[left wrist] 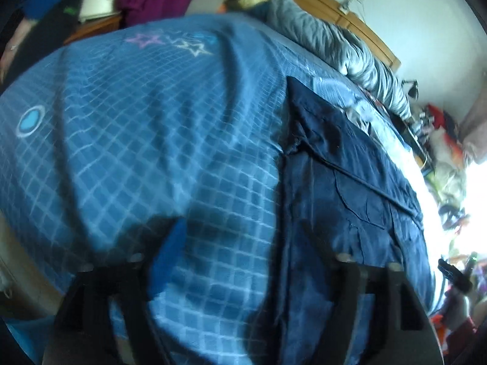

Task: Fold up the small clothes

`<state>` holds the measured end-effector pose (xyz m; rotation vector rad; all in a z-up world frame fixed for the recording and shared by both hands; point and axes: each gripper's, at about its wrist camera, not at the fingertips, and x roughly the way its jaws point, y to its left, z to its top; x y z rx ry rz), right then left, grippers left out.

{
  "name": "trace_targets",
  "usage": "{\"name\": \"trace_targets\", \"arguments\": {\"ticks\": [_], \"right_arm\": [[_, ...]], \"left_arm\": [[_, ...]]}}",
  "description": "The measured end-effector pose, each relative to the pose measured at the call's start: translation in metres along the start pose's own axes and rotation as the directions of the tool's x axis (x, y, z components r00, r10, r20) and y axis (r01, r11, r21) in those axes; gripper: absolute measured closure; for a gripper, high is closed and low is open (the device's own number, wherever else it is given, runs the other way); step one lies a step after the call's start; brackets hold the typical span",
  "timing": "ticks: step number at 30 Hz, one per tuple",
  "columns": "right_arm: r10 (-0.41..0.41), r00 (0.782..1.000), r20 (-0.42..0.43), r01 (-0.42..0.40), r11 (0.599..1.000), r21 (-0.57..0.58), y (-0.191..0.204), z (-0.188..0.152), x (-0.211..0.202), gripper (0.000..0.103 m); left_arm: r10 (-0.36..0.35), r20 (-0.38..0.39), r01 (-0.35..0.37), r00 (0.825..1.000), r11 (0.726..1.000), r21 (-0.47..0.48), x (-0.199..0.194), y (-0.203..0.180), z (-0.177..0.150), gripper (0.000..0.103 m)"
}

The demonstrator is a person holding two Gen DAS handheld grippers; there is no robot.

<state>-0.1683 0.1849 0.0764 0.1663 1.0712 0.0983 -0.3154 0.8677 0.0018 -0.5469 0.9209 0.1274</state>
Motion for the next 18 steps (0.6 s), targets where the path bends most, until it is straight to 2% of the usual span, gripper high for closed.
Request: {"name": "trace_targets", "arguments": {"ticks": [1, 3, 5, 7, 10, 12, 15, 18], "right_arm": [[-0.007, 1.0, -0.003, 0.007, 1.0, 0.011, -0.006, -0.006, 0.001, 0.031], [-0.007, 1.0, 0.023, 0.007, 1.0, -0.001, -0.008, -0.012, 0.0, 0.029], [-0.01, 1.0, 0.028, 0.011, 0.999, -0.039, -0.001, -0.015, 0.001, 0.018], [-0.019, 1.0, 0.017, 0.021, 0.994, -0.109, 0.012, -0.016, 0.009, 0.0], [-0.084, 0.995, 0.051, 0.092, 0.974, -0.209, 0.029, -0.023, 0.02, 0.0], [-0.056, 0.997, 0.052, 0.064, 0.982, -0.177, 0.02, -0.024, 0.02, 0.0], [-0.045, 0.997, 0.057, 0.054, 0.985, -0.165, 0.015, -0.025, 0.02, 0.0], [-0.051, 0.997, 0.054, 0.059, 0.984, -0.166, 0.017, -0.023, 0.021, 0.0]], "left_arm": [[-0.006, -0.006, 0.006, 1.0, 1.0, 0.018, 0.004, -0.006, 0.0, 0.0], [0.054, -0.015, -0.053, 0.998, 0.997, 0.051, 0.012, -0.016, 0.001, 0.0], [0.123, -0.017, -0.121, 0.992, 0.99, 0.074, 0.021, -0.027, 0.003, 0.0], [0.176, -0.032, -0.172, 0.984, 0.982, 0.083, 0.026, -0.034, 0.007, 0.0], [0.189, -0.037, -0.186, 0.981, 0.98, 0.068, 0.03, -0.035, 0.011, 0.0], [0.163, -0.021, -0.162, 0.986, 0.986, 0.024, 0.029, -0.03, 0.014, 0.0], [0.078, 0.033, -0.075, 0.996, 0.992, -0.103, 0.024, -0.015, 0.015, 0.0], [-0.017, 0.102, 0.04, 0.995, 0.972, -0.233, 0.019, 0.006, 0.018, 0.0]]}}
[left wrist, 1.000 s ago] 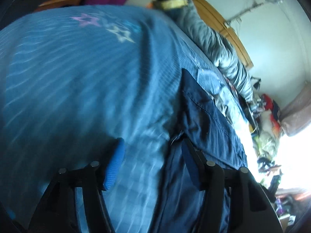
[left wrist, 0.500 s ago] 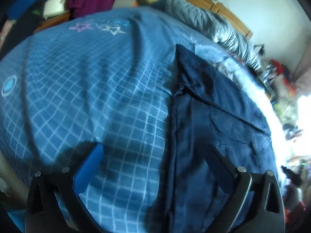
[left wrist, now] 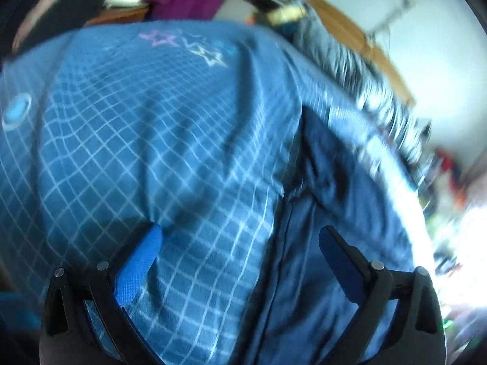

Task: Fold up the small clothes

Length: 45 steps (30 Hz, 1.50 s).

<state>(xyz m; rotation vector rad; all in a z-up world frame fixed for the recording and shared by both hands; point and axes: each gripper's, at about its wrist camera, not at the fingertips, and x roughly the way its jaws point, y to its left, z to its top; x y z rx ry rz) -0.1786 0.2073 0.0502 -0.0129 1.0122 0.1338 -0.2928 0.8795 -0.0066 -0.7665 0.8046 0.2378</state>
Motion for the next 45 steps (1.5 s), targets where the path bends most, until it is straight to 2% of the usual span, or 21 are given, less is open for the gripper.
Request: {"name": "trace_targets", "arguments": {"ticks": [3, 6, 8, 10, 12, 14, 16, 19, 21, 23, 24, 26, 27, 28, 29, 31, 34, 36, 38, 41, 45], "right_arm": [[0.001, 1.0, 0.001, -0.001, 1.0, 0.002, 0.001, -0.001, -0.001, 0.0], [0.004, 1.0, 0.007, -0.004, 1.0, 0.006, 0.002, 0.0, 0.0, 0.0], [-0.003, 1.0, 0.013, 0.003, 1.0, 0.005, 0.002, -0.001, 0.0, 0.0], [-0.005, 1.0, 0.016, 0.005, 1.0, 0.003, 0.002, 0.0, 0.0, 0.0], [-0.004, 1.0, 0.017, 0.004, 1.0, 0.003, 0.002, 0.0, 0.0, 0.0], [-0.007, 1.0, 0.017, 0.007, 1.0, 0.001, 0.003, -0.001, 0.0, 0.0], [-0.009, 1.0, 0.019, 0.009, 1.0, 0.002, 0.004, -0.002, -0.001, 0.0], [-0.012, 1.0, 0.018, 0.012, 1.0, -0.002, 0.004, -0.002, -0.001, 0.0], [-0.018, 1.0, 0.012, 0.018, 1.0, -0.008, 0.006, -0.001, -0.003, 0.0], [-0.01, 1.0, -0.01, 0.01, 1.0, -0.009, 0.008, -0.001, -0.008, 0.0], [0.002, 1.0, -0.017, -0.002, 1.0, -0.012, 0.009, -0.003, -0.014, 0.0], [0.041, 0.999, -0.023, -0.041, 0.999, -0.011, 0.012, -0.006, -0.028, 0.002], [0.063, 0.998, -0.024, -0.063, 0.998, -0.017, 0.015, -0.008, -0.037, 0.002], [0.084, 0.996, -0.023, -0.085, 0.996, -0.028, 0.018, -0.011, -0.048, 0.002], [0.111, 0.993, -0.026, -0.112, 0.993, -0.042, 0.022, -0.016, -0.059, 0.002], [0.165, 0.985, -0.053, -0.168, 0.984, -0.057, 0.028, -0.025, -0.077, 0.002], [0.26, 0.958, -0.12, -0.269, 0.961, -0.062, 0.038, -0.044, -0.097, 0.002], [0.315, 0.929, -0.193, -0.332, 0.941, -0.062, 0.046, -0.061, -0.101, 0.002], [0.343, 0.908, -0.241, -0.364, 0.93, -0.048, 0.053, -0.075, -0.099, 0.003], [0.387, 0.868, -0.31, -0.404, 0.915, 0.011, 0.061, -0.091, -0.084, 0.004], [0.42, 0.812, -0.406, -0.42, 0.903, 0.094, 0.072, -0.107, -0.057, 0.013]], "left_arm": [[-0.085, 0.065, 0.093, 0.994, 0.986, -0.135, -0.003, 0.02, 0.007, 0.0], [-0.099, 0.105, 0.12, 0.989, 0.97, -0.213, -0.004, 0.026, 0.015, 0.0], [-0.084, 0.137, 0.113, 0.987, 0.968, -0.223, -0.007, 0.03, 0.019, 0.001], [-0.007, 0.173, 0.04, 0.985, 0.98, -0.193, -0.013, 0.032, 0.023, 0.005], [0.105, 0.203, -0.079, 0.973, 0.988, -0.133, -0.024, 0.036, 0.025, 0.008], [0.193, 0.236, -0.167, 0.952, 0.978, -0.126, -0.047, 0.049, 0.025, 0.008], [0.276, 0.284, -0.244, 0.918, 0.959, -0.144, -0.081, 0.07, 0.022, 0.008], [0.349, 0.33, -0.312, 0.877, 0.936, -0.163, -0.127, 0.097, 0.016, 0.008], [0.362, 0.339, -0.327, 0.868, 0.932, -0.159, -0.153, 0.113, 0.011, 0.008], [0.335, 0.32, -0.311, 0.886, 0.942, -0.123, -0.171, 0.119, 0.007, 0.008], [0.297, 0.304, -0.279, 0.905, 0.955, -0.102, -0.173, 0.121, 0.006, 0.008], [0.158, 0.213, -0.156, 0.964, 0.987, -0.026, -0.171, 0.113, 0.003, 0.009], [0.06, 0.141, -0.064, 0.988, 0.998, 0.024, -0.167, 0.104, -0.002, 0.009], [-0.031, 0.069, 0.028, 0.997, 0.999, 0.046, -0.161, 0.097, -0.006, 0.009], [-0.133, -0.021, 0.134, 0.991, 0.989, 0.06, -0.154, 0.088, -0.013, 0.009], [-0.236, -0.123, 0.246, 0.964, 0.966, 0.076, -0.146, 0.074, -0.03, 0.01], [-0.303, -0.219, 0.326, 0.928, 0.943, 0.075, -0.137, 0.062, -0.054, 0.01], [-0.321, -0.268, 0.346, 0.908, 0.937, 0.05, -0.129, 0.062, -0.065, 0.01], [-0.309, -0.307, 0.339, 0.9, 0.939, 0.049, -0.122, 0.059, -0.079, 0.01], [-0.291, -0.347, 0.325, 0.892, 0.945, 0.044, -0.117, 0.063, -0.09, 0.01], [-0.282, -0.362, 0.322, 0.888, 0.945, 0.053, -0.114, 0.059, -0.106, 0.01]]}}
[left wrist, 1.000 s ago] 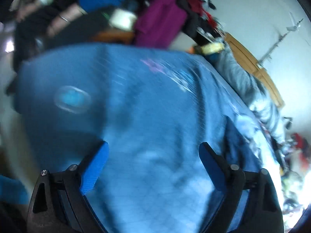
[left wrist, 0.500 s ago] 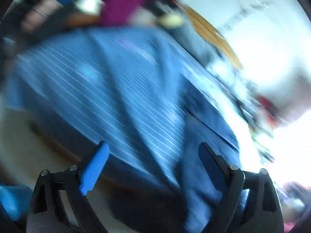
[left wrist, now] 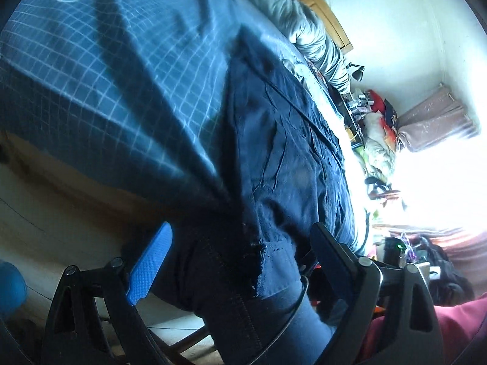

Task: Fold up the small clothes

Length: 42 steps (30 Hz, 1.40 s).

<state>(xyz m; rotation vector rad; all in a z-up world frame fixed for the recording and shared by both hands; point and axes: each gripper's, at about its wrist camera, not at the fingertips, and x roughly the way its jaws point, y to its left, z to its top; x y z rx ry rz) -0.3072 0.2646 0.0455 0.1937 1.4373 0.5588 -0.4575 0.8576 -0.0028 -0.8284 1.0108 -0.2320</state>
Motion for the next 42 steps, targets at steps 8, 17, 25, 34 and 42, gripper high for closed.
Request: {"name": "trace_targets", "arguments": {"ticks": [8, 17, 25, 34, 42], "right_arm": [[0.011, 0.999, -0.044, -0.008, 0.998, 0.056, -0.006, 0.002, 0.038, 0.017], [0.067, 0.997, -0.031, -0.064, 0.994, 0.09, -0.014, 0.003, 0.038, 0.018], [0.051, 0.998, -0.036, -0.047, 0.994, 0.099, -0.018, 0.003, 0.039, 0.018], [0.065, 0.997, -0.051, -0.062, 0.996, 0.064, -0.011, 0.004, 0.04, 0.034], [0.259, 0.957, 0.128, -0.267, 0.962, 0.056, 0.006, 0.007, -0.031, 0.093]], "left_arm": [[0.044, -0.105, -0.037, 0.993, 0.997, 0.065, 0.026, -0.009, -0.014, 0.017], [0.02, -0.122, -0.012, 0.992, 0.998, 0.066, 0.039, -0.015, -0.018, 0.018], [0.039, -0.169, -0.024, 0.985, 0.995, 0.092, 0.056, -0.02, -0.02, 0.034], [0.071, -0.161, -0.053, 0.984, 0.992, 0.119, 0.052, -0.03, -0.02, 0.061], [-0.043, -0.083, 0.052, 0.996, 0.992, 0.112, 0.035, -0.067, -0.007, 0.092]]}}
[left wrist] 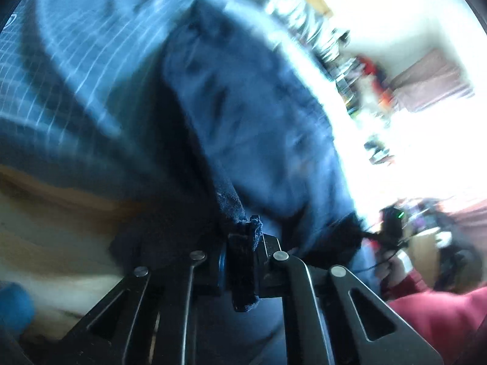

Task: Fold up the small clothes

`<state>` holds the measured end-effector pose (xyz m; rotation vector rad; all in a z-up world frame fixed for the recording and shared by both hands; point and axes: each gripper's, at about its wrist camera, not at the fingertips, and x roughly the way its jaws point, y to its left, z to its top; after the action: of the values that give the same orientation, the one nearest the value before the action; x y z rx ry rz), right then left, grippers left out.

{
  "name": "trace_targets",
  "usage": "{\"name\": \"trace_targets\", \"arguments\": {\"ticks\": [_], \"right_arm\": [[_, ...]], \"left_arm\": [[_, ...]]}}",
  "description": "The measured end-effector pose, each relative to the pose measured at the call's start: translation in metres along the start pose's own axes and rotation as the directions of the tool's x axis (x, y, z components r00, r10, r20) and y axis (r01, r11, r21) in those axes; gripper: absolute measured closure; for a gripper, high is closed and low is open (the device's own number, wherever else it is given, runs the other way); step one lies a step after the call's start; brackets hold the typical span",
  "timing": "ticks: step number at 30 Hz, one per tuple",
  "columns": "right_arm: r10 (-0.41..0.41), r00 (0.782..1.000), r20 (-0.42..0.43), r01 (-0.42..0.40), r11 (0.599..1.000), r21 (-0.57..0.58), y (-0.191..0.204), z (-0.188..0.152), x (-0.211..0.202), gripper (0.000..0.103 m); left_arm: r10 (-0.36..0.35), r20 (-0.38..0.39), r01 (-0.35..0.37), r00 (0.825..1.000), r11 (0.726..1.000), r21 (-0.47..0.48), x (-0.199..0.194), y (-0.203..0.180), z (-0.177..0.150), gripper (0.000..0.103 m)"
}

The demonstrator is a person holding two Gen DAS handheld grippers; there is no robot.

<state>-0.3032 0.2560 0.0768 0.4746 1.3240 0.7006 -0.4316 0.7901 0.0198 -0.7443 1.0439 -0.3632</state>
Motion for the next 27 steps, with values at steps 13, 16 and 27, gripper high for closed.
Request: {"name": "trace_targets", "arguments": {"ticks": [13, 16, 27], "right_arm": [[0.181, 0.929, 0.324, -0.147, 0.981, -0.126, 0.055, 0.14, -0.095, 0.094], [0.179, 0.927, 0.328, -0.141, 0.981, -0.136, 0.054, 0.187, -0.095, 0.094], [-0.006, 0.975, 0.223, 0.029, 0.995, -0.1, -0.005, 0.356, -0.009, 0.082]], "left_arm": [[-0.207, 0.335, 0.193, 0.919, 0.978, 0.074, -0.043, -0.063, 0.162, 0.092], [-0.193, 0.346, 0.177, 0.918, 0.981, 0.078, -0.028, -0.071, 0.21, 0.092], [0.023, 0.286, -0.008, 0.958, 0.999, -0.054, 0.123, -0.004, 0.37, 0.079]]}}
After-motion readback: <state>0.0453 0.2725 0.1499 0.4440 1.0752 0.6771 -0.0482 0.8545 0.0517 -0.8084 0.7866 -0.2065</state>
